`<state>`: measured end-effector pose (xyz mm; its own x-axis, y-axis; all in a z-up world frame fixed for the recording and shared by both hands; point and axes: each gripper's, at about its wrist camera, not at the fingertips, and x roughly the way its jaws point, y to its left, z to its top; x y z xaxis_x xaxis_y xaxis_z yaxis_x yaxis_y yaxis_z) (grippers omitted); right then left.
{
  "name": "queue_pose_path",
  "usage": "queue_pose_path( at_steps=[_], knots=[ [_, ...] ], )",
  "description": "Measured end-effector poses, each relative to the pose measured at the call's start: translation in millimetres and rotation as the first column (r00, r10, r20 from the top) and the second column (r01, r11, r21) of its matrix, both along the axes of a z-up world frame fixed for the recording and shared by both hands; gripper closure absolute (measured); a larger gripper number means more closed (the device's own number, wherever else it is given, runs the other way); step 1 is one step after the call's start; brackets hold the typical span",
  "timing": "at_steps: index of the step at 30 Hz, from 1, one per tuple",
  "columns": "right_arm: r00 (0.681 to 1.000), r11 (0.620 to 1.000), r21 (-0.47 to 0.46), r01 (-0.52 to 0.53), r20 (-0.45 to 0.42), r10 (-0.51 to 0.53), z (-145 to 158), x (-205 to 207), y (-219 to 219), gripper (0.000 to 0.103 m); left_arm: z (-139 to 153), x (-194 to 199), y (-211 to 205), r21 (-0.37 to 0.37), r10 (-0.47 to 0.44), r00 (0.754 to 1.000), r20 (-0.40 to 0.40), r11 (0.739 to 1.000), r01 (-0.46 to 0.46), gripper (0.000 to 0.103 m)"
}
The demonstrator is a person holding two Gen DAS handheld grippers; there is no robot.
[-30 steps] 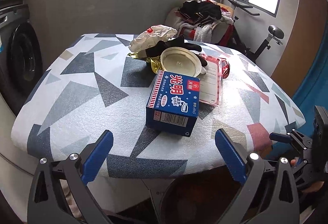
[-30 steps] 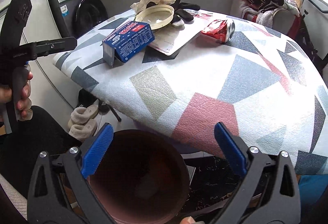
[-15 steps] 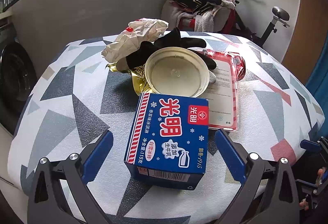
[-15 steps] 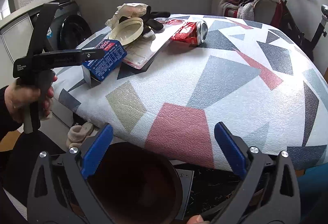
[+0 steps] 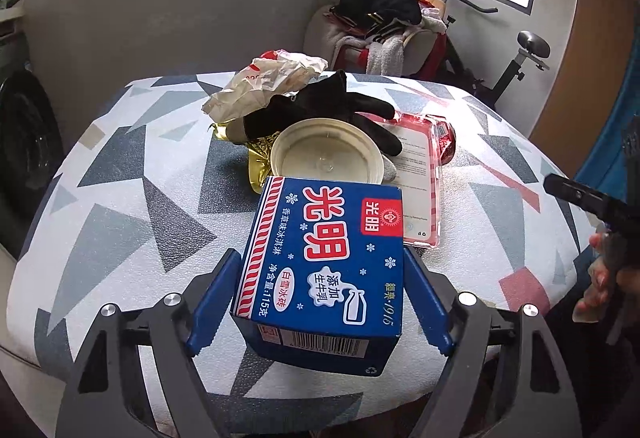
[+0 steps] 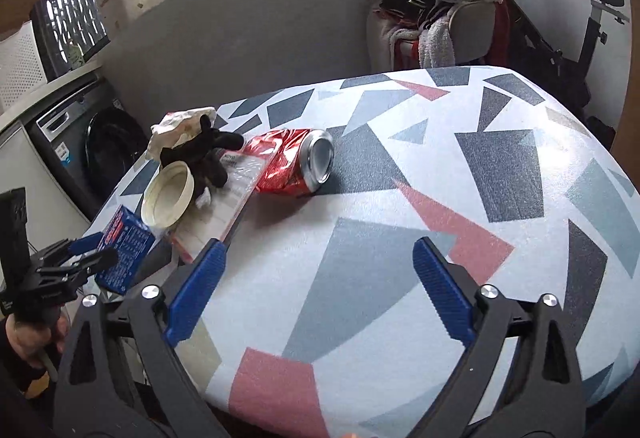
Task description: Collect trash
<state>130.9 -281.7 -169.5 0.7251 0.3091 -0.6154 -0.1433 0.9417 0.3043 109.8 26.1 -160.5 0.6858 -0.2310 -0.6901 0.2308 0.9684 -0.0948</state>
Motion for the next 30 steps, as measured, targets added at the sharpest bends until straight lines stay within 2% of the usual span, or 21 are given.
queue_pose_path(
  at_steps=[4,5,7,11,16,18,19,20,22,27,30],
  knots=[
    [0.998,0.996,0.068,0.054,-0.026,-0.052,-1,53,-5,0.047,12,-9,5,-0.049,0.007,1.000,0.024,0.999,-0.006,0.025],
    [0.997,0.994,0.083,0.065,-0.040,-0.061,-3,65,-4,0.050,14,-11,6,-0.055,0.007,1.000,0.030,0.998,-0.006,0.025],
    [0.995,0.992,0.102,0.076,-0.069,-0.069,-9,89,1,0.054,18,-14,7,-0.058,0.010,0.999,0.040,0.998,-0.007,0.025],
    [0.992,0.990,0.112,0.086,-0.105,-0.074,-17,125,16,0.055,16,-17,11,-0.049,0.011,0.999,0.041,0.999,-0.009,0.025],
    [0.982,0.986,0.132,0.107,-0.171,-0.084,-34,147,32,0.058,6,-13,23,-0.073,0.035,0.999,0.006,0.997,-0.035,0.025],
    [0.977,0.982,0.149,0.116,-0.197,-0.085,-40,150,35,0.066,4,-12,27,-0.089,0.037,0.999,-0.005,0.995,-0.038,0.025],
    [0.975,0.979,0.166,0.116,-0.205,-0.081,-42,151,34,0.074,4,-12,28,-0.089,0.038,0.999,-0.007,0.995,-0.038,0.025],
    [0.976,0.976,0.182,0.117,-0.204,-0.079,-42,150,32,0.076,3,-12,27,-0.089,0.036,0.999,-0.006,0.995,-0.036,0.025],
    [0.978,0.979,0.160,0.125,-0.186,-0.094,-38,146,29,0.077,4,-12,27,-0.090,0.029,1.000,-0.002,0.996,-0.029,0.025],
    [0.978,0.983,0.023,0.182,-0.111,-0.178,-24,133,6,0.079,6,-12,24,-0.084,0.017,1.000,0.004,0.996,-0.016,0.025],
    [0.975,0.978,-0.014,0.210,-0.069,-0.211,-13,124,-14,0.079,7,-12,22,-0.083,0.010,1.000,0.008,0.997,-0.010,0.025]
  ],
)
